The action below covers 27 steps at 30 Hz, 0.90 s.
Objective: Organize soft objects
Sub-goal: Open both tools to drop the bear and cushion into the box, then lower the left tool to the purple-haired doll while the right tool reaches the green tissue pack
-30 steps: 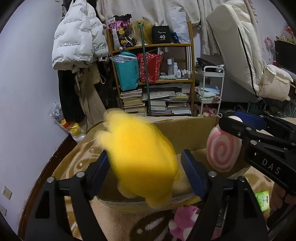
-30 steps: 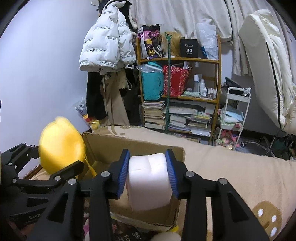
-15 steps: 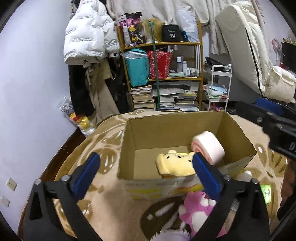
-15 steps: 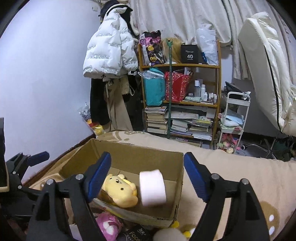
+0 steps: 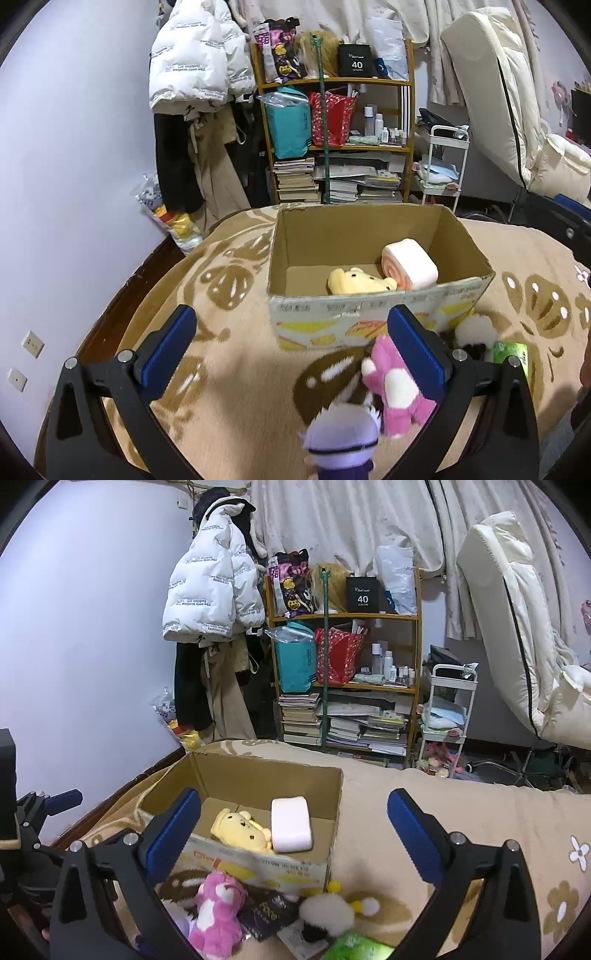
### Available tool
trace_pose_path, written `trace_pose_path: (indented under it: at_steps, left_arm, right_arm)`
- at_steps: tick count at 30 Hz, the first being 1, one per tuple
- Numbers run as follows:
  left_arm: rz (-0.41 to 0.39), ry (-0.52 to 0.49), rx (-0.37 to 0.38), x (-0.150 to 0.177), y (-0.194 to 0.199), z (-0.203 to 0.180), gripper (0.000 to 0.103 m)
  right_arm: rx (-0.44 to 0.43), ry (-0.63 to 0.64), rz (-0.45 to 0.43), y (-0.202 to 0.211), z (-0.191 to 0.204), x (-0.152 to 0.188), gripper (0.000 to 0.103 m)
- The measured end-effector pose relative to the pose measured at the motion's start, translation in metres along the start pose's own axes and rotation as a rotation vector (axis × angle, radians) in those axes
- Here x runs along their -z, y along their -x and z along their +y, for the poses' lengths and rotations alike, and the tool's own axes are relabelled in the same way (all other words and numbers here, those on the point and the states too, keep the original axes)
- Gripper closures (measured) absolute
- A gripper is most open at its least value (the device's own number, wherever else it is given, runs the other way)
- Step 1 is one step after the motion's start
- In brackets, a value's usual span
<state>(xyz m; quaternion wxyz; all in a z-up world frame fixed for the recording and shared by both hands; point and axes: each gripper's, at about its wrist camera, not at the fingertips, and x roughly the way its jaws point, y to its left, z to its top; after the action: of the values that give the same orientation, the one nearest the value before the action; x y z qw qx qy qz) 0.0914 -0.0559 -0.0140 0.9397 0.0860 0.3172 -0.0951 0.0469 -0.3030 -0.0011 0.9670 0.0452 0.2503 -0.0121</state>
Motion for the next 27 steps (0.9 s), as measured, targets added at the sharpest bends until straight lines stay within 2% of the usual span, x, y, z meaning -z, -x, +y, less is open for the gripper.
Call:
trace_pose_path:
  at_steps: [7,11,18,27]
  left_arm:
    - [0.022,0.023,-0.018,0.009,0.021,0.008,0.001]
    - [0.030,0.004,-0.030,0.017,0.032,0.010,0.001]
    - [0.037,0.026,-0.024,0.021,0.044,0.019,0.001]
    - [0.128,0.089,0.019,0.032,0.023,0.027,0.001]
  right_arm:
    - [0.008,0.002,0.024,0.027,-0.001,0.011,0.000]
    - [0.009,-0.010,0.025,0.040,-0.002,0.014,0.000]
    - [0.012,-0.027,0.029,0.061,-0.003,0.021,0.000]
    - [0.037,-0.048,0.047,0.059,-0.009,0.029,0.000]
